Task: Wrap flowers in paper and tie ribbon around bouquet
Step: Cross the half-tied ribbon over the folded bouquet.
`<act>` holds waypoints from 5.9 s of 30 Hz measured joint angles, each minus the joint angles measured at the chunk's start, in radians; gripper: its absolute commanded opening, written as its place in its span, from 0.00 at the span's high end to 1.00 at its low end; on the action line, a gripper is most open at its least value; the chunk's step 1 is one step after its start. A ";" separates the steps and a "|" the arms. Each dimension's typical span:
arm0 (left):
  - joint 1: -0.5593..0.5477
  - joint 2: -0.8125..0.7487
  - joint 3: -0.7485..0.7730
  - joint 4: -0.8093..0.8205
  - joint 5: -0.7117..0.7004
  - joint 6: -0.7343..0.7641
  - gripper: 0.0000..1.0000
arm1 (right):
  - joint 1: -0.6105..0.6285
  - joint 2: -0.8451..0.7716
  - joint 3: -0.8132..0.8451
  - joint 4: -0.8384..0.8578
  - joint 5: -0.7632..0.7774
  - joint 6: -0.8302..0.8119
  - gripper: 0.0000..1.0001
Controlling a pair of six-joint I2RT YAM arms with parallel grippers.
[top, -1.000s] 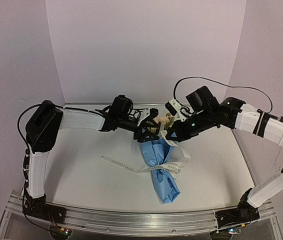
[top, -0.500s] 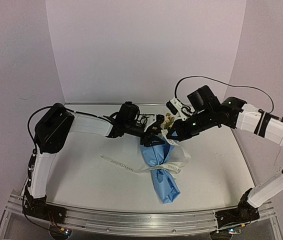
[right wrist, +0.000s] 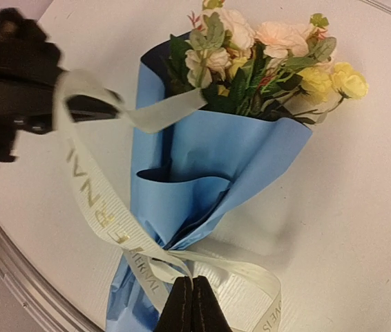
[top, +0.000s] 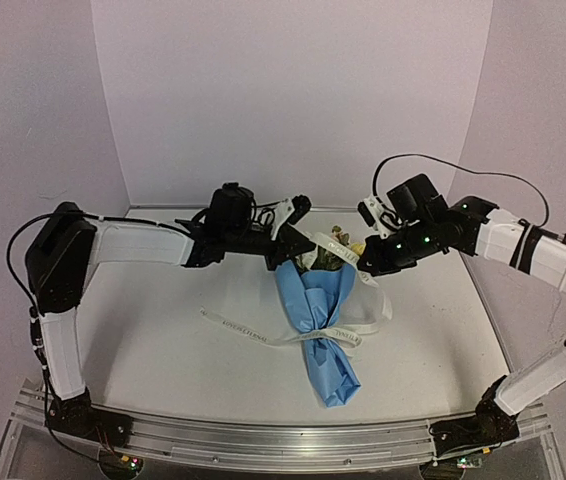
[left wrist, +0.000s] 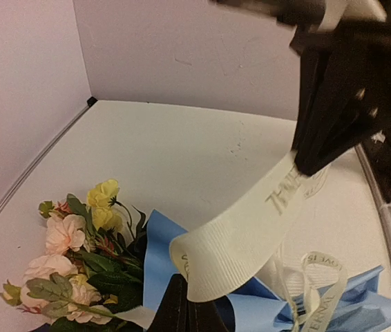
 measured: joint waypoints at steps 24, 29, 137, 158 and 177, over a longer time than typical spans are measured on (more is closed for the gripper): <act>-0.072 -0.239 -0.109 -0.514 0.075 -0.525 1.00 | 0.030 -0.061 -0.198 0.056 0.008 0.177 0.31; -0.060 -0.228 -0.108 -0.549 0.092 -0.555 1.00 | 0.084 -0.180 -0.387 0.136 0.018 0.289 0.37; -0.109 -0.373 -0.602 0.422 0.107 -1.672 1.00 | 0.131 0.374 0.075 0.149 0.104 0.540 1.00; -0.321 0.038 -0.223 0.281 -0.073 -1.571 0.48 | -0.009 0.489 0.147 0.081 -0.145 0.390 1.00; -0.253 -0.378 -0.306 0.086 -0.106 -1.183 0.49 | 0.060 0.308 -0.001 0.237 -0.128 0.359 1.00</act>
